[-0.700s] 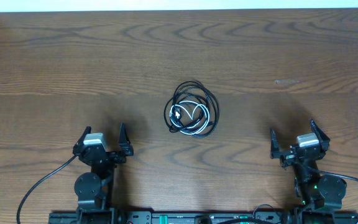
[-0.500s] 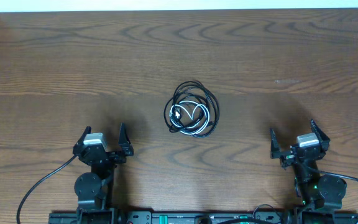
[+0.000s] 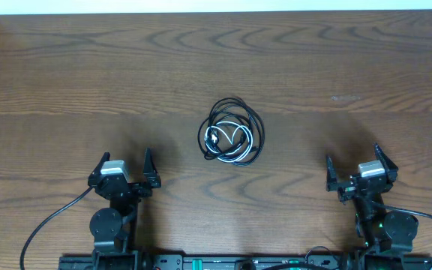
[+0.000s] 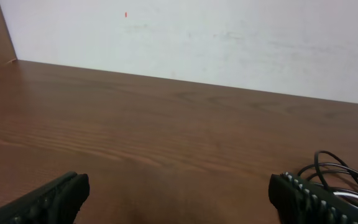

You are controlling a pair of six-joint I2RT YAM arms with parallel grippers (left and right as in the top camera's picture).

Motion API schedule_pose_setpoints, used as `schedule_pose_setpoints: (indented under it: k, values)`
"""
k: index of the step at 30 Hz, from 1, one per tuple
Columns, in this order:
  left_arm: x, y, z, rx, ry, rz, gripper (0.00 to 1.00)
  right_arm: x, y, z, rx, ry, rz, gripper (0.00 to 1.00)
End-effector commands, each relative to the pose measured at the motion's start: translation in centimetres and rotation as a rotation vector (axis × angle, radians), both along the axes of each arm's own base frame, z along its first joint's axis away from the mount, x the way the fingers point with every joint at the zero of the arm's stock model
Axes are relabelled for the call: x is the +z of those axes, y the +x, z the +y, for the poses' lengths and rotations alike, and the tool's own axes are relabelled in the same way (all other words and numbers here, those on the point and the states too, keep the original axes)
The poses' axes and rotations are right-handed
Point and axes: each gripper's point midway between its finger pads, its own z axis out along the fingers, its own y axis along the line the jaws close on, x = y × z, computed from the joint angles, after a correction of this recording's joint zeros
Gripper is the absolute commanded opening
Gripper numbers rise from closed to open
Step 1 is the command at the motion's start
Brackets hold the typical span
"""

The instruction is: Untangle cables

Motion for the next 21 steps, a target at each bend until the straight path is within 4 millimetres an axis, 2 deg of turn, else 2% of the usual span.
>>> schedule_pose_setpoints:
  k: [1,21]
  values:
    - [-1.44,-0.17,0.39,0.019,0.010,0.051,0.98,-0.13,-0.02,0.14,0.005,0.011,0.003,0.99]
    - [-1.44,-0.18,0.53,0.027,0.015,0.051,0.98,-0.13,-0.02,0.14,0.005,0.011,0.003,0.99]
